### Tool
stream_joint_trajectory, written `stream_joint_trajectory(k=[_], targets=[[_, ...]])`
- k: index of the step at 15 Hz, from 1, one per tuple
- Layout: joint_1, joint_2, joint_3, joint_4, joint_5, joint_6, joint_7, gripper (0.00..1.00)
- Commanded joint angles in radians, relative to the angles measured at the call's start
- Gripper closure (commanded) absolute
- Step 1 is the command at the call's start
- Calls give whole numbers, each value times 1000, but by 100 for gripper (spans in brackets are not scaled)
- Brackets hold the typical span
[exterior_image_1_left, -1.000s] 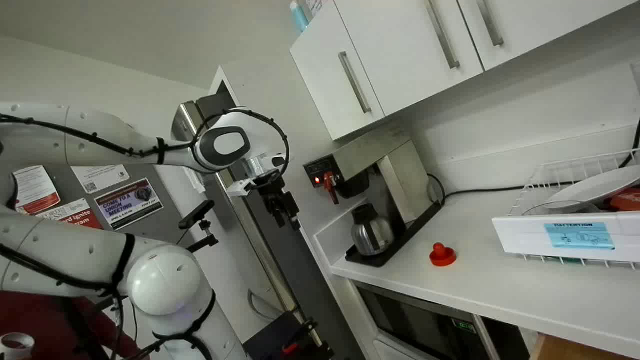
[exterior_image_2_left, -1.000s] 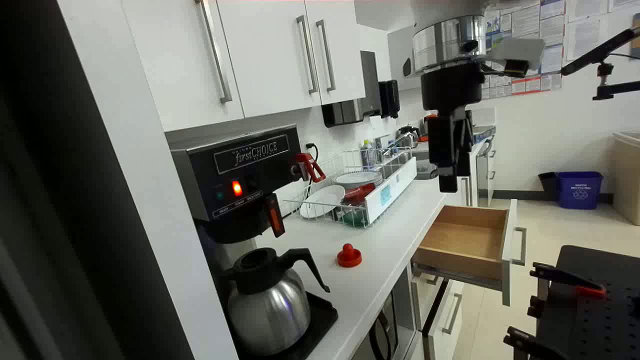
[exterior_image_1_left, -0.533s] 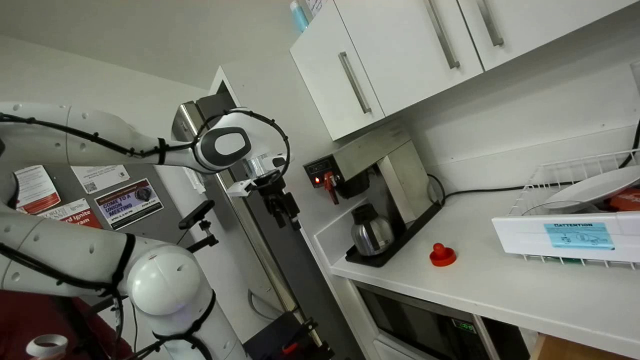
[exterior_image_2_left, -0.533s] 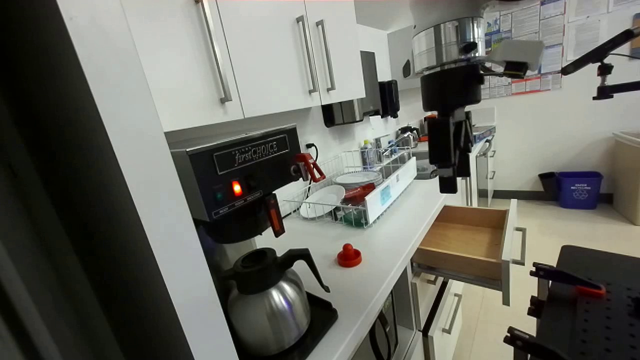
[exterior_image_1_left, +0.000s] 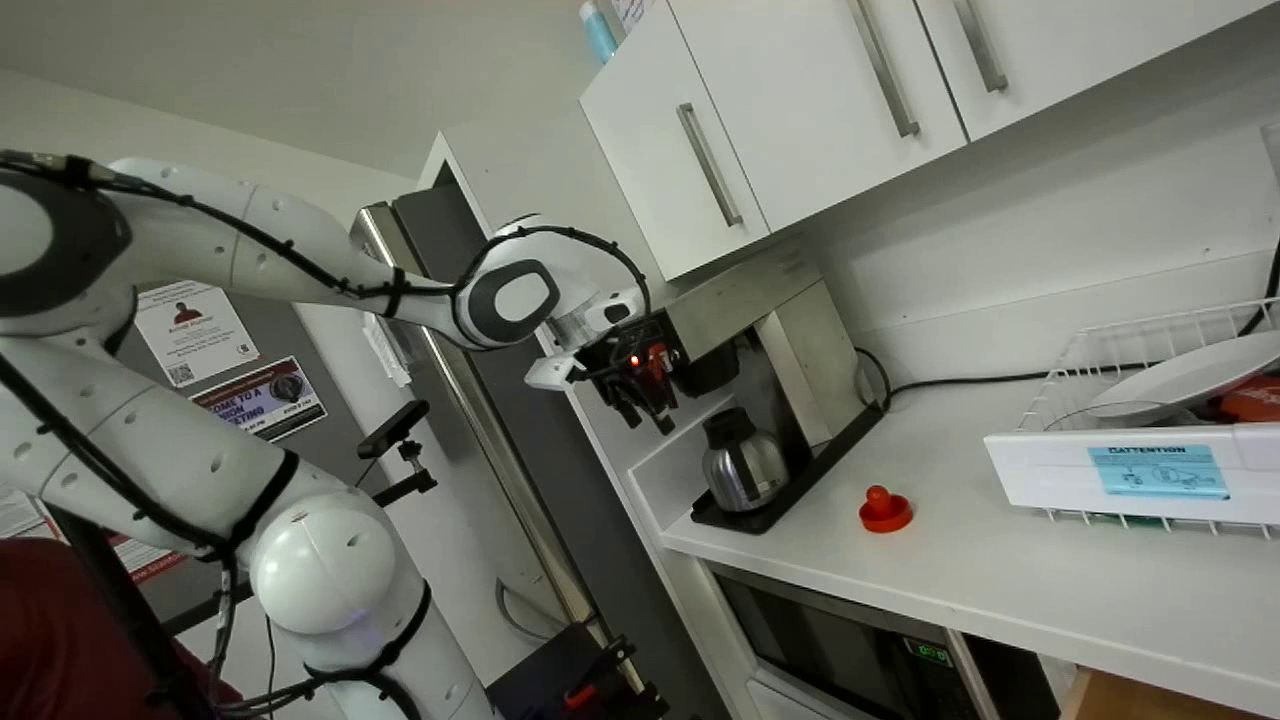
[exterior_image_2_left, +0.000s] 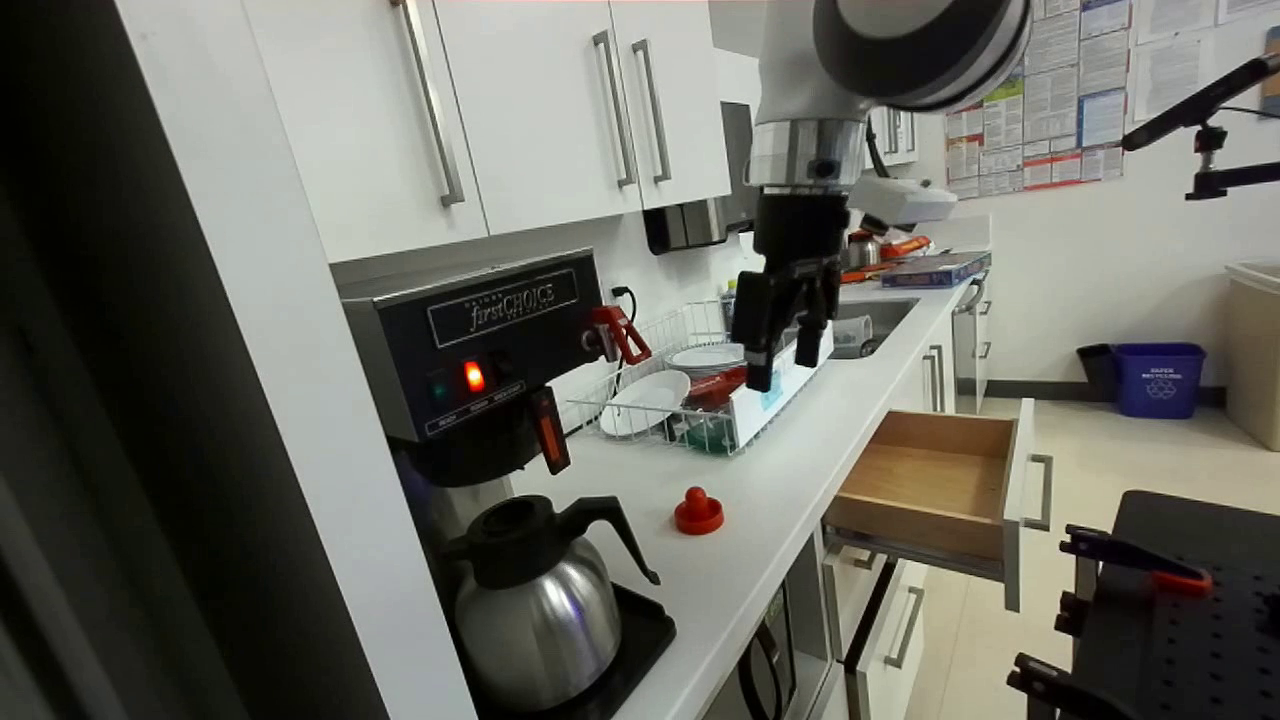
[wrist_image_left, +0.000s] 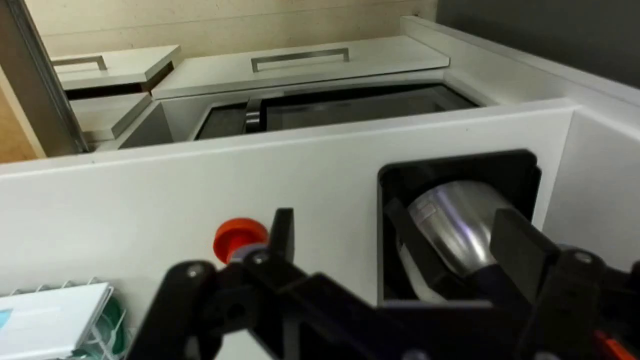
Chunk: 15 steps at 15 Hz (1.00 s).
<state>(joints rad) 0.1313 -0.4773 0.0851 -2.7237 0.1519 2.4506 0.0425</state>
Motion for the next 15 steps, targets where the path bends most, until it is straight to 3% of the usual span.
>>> stream_joint_trajectory(k=[1,3,4,6,10,13,15], targets=[[-52,254,-1,122,-58,166,11,0],[-79,364,2,175,-103,232,36,0],[-53,245,-7,96,-68,194,6,0],[-59,302,-10,118,-72,207,4,0],[-54,278,-8,114,-72,205,4,0],[-119,359,0,160,-171,295,129,0],[-143,421,-10,206,-210,293,165,0]])
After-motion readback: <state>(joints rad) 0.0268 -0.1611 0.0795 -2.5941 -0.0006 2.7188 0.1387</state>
